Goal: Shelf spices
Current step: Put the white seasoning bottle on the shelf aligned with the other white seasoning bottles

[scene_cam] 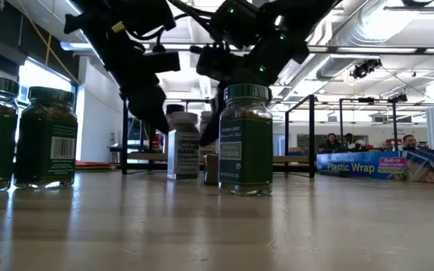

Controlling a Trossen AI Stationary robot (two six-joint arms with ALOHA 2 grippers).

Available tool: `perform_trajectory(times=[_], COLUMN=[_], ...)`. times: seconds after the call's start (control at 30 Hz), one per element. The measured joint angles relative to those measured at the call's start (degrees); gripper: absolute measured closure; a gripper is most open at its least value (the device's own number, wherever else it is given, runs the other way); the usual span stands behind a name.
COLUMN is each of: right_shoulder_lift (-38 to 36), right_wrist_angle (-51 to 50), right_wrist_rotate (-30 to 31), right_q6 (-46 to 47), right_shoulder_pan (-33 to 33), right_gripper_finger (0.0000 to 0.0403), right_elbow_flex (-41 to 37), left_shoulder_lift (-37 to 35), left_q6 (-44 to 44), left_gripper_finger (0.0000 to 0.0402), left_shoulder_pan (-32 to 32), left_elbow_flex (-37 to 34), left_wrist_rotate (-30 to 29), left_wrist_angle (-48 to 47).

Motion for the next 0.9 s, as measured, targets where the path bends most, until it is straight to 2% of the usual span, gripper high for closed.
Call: perform_trajectory(times=[0.23, 0.37, 0.47, 0.53, 0.73, 0.9], right_shoulder_lift=[-3.3, -5.7, -6.3, -6.4, -10.5, -10.6], right_wrist_angle=[-5.7, -5.3, 2.5, 8.2, 24.9, 29.8], right_wrist_rotate=[3.1, 4.1, -4.5, -8.1, -8.7, -8.0], right_q6=[1.6, -1.5, -5.4, -3.4, 5.0, 4.7], right_shoulder_pan=[2.2, 2.2, 0.4, -1.3, -4.3, -4.8], right_gripper_finger=[0.0289, 0.0289, 0.0289, 0.0289, 0.0289, 0.0289], right_elbow_flex=[0.0, -0.1, -5.0, -9.9, -19.1, -19.8], left_shoulder_lift=[-5.3, -8.5, -9.4, -9.5, -9.1, -9.1], left_q6=[-5.3, -9.3, -12.0, -14.1, -19.0, -20.7], left_gripper_finger=[0.0147, 0.0147, 0.0147, 0.0147, 0.0147, 0.0147], left_shoulder_pan=[-2.8, -6.4, -9.3, -11.3, -16.2, -16.8], left_elbow_flex=[0.1, 0.1, 0.1, 0.0, -2.0, -5.3], left_wrist_rotate=[-2.3, -2.2, -2.6, -3.4, -7.7, -7.9], left_wrist_angle=[-9.0, -11.0, -11.2, -11.6, -9.0, -3.9])
